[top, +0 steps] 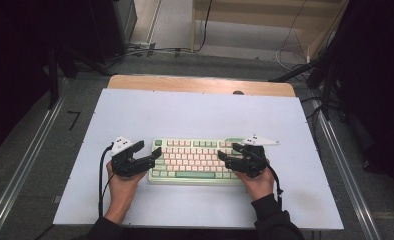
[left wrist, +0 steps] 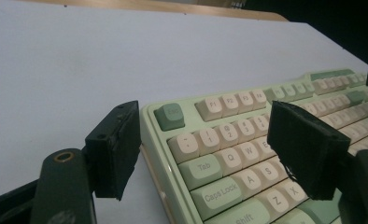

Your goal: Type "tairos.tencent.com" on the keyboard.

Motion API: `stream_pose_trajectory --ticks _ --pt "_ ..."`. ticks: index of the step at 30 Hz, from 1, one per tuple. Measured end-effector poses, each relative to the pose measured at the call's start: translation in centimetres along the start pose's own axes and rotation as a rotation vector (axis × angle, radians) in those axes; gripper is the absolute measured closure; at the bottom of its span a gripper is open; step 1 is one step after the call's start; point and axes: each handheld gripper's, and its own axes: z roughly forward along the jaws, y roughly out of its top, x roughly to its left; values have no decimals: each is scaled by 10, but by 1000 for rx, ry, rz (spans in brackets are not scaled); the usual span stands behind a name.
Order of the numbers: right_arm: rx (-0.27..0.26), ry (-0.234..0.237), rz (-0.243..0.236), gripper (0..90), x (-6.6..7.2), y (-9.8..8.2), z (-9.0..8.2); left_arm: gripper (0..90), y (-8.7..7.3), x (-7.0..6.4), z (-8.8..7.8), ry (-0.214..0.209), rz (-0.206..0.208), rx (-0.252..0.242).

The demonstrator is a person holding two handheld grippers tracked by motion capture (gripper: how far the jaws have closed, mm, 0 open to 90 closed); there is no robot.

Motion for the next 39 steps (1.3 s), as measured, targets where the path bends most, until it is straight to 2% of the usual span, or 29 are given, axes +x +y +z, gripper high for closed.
stream_pose_trajectory --ticks 5,6,10,13,18,22,24,27,30,33,39 --pt "3 -13 -13 305 3 0 1 248 3 0 -4 11 -9 -28" --pt "7 -24 -31 311 5 0 2 238 3 1 -4 11 -10 -28" --pt "-2 -18 -27 311 5 1 1 216 3 2 -4 15 -22 -20" --pt "4 -19 -30 313 6 0 2 218 5 0 -5 3 -15 -35" --pt "-2 4 -34 349 6 1 2 217 3 -3 -3 13 10 -16" --pt "18 9 -46 379 8 -1 6 217 3 -4 -1 5 7 -18" --pt "19 12 -54 431 9 -1 6 218 2 -4 1 1 9 -2" --pt "11 27 -58 584 9 0 7 233 2 -3 0 3 1 1" --pt "27 41 -73 753 10 -1 10 256 3 -3 -1 -8 -4 -12" --pt "33 44 -99 872 12 -2 13 263 2 -3 0 -12 2 0" --pt "71 39 -134 875 17 -5 24 263 1 -4 2 -25 1 1"
